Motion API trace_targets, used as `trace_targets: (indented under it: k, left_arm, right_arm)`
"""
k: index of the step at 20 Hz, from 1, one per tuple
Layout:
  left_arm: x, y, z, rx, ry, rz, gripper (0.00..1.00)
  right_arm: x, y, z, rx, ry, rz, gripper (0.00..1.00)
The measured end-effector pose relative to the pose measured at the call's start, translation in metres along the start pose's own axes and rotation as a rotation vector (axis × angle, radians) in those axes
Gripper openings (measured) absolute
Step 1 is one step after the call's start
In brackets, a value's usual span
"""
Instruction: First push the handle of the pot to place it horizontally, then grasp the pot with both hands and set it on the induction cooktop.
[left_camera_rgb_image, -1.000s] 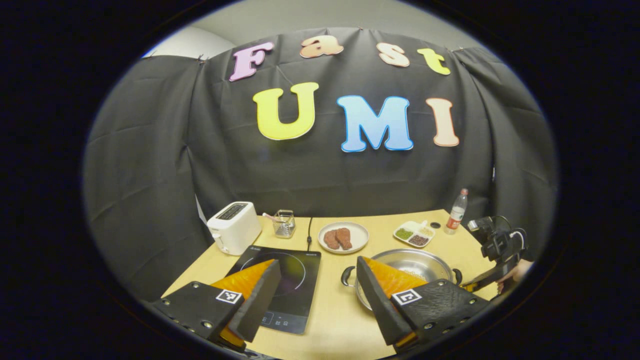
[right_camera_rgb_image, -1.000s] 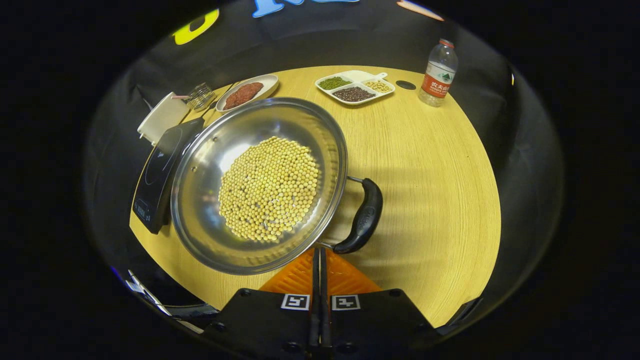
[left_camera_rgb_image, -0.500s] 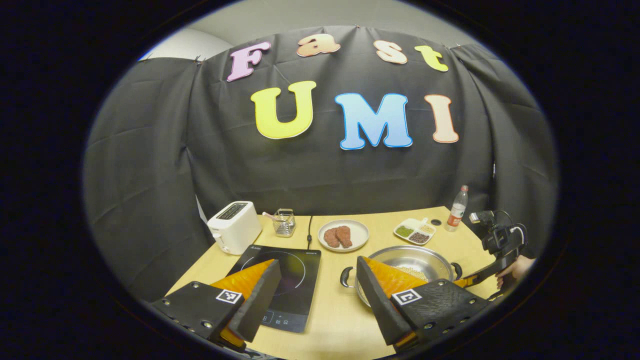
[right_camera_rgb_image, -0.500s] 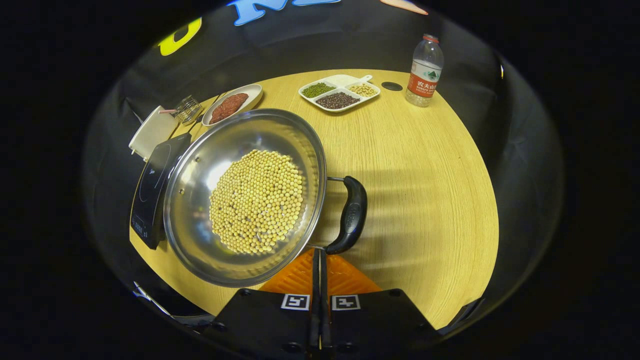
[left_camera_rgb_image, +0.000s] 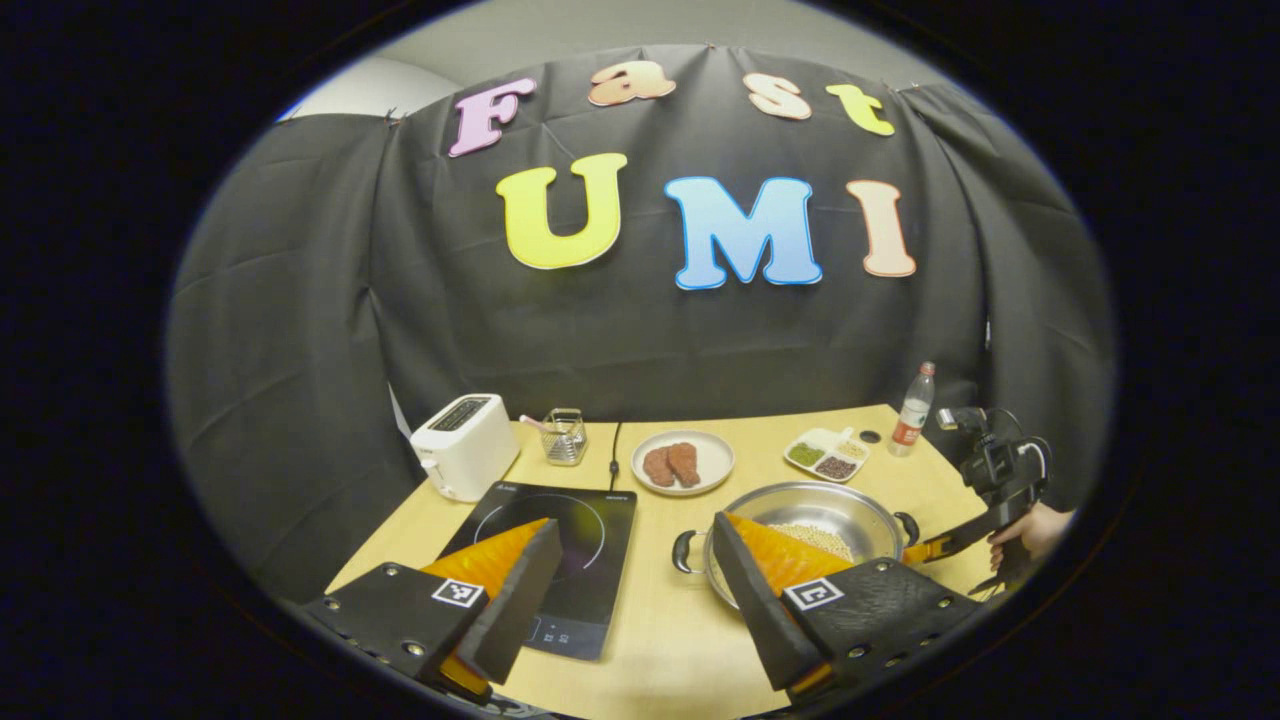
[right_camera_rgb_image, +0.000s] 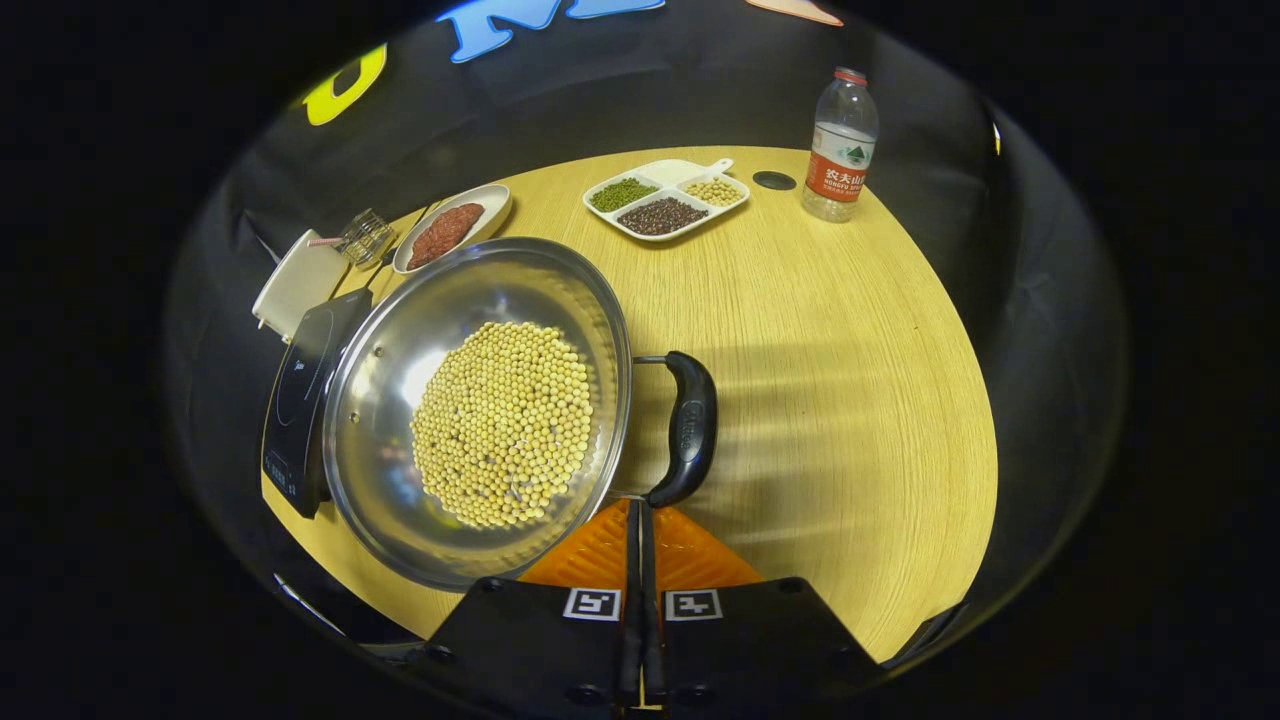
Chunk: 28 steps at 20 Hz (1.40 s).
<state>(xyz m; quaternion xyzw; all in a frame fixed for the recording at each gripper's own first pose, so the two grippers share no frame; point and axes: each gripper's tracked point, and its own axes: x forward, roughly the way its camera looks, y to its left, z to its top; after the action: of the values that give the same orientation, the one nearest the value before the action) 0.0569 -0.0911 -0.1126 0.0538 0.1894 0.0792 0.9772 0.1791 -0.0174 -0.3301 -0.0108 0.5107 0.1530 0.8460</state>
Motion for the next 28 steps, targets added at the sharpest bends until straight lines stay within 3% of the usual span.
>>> trace_targets:
  k: [3,6,8,9,11,12,16,21,22,23,24,26,28]
  left_arm:
    - [0.006,-0.005,-0.005,-0.02,0.006,-0.01,0.96]
    - [0.021,-0.003,-0.017,-0.044,0.031,-0.017,0.93]
    - [0.034,-0.002,-0.024,-0.053,0.052,-0.026,0.89]
    - [0.04,-0.002,-0.027,-0.056,0.066,-0.035,0.93]
    - [0.055,-0.004,-0.034,-0.067,0.093,-0.057,0.89]
    - [0.064,-0.009,-0.037,-0.077,0.11,-0.079,0.93]
    - [0.106,-0.033,-0.051,-0.104,0.19,-0.193,0.93]
    - [0.158,-0.058,-0.088,-0.147,0.323,-0.266,0.89]
    - [0.168,-0.061,-0.1,-0.155,0.364,-0.271,0.93]
    - [0.177,-0.061,-0.111,-0.159,0.394,-0.261,0.9]
    - [0.189,-0.063,-0.123,-0.166,0.418,-0.253,0.97]
    - [0.204,-0.068,-0.137,-0.162,0.457,-0.245,0.89]
    - [0.213,-0.071,-0.151,-0.135,0.496,-0.24,0.89]
  right_arm:
    - [-0.001,0.0,0.0,-0.007,-0.009,0.002,0.02]
    - [-0.008,-0.005,0.0,0.006,-0.005,0.003,0.06]
    - [-0.017,-0.015,0.009,0.022,-0.044,-0.009,0.3]
    - [-0.022,-0.02,0.013,0.038,-0.059,-0.009,0.57]
    - [-0.032,-0.021,0.021,0.068,-0.082,0.015,0.84]
    - [-0.033,-0.023,0.024,0.085,-0.094,0.021,0.97]
    - [-0.031,-0.029,0.042,0.115,-0.122,0.034,0.98]
    - [-0.019,-0.03,0.056,0.074,-0.118,0.022,0.98]
    - [-0.016,-0.029,0.058,0.07,-0.116,0.029,0.98]
    - [-0.012,-0.027,0.06,0.07,-0.113,0.037,0.98]
    - [-0.008,-0.027,0.061,0.071,-0.11,0.044,0.98]
    - [0.001,-0.027,0.064,0.071,-0.105,0.049,0.98]
    - [0.009,-0.026,0.065,0.078,-0.091,0.063,0.98]
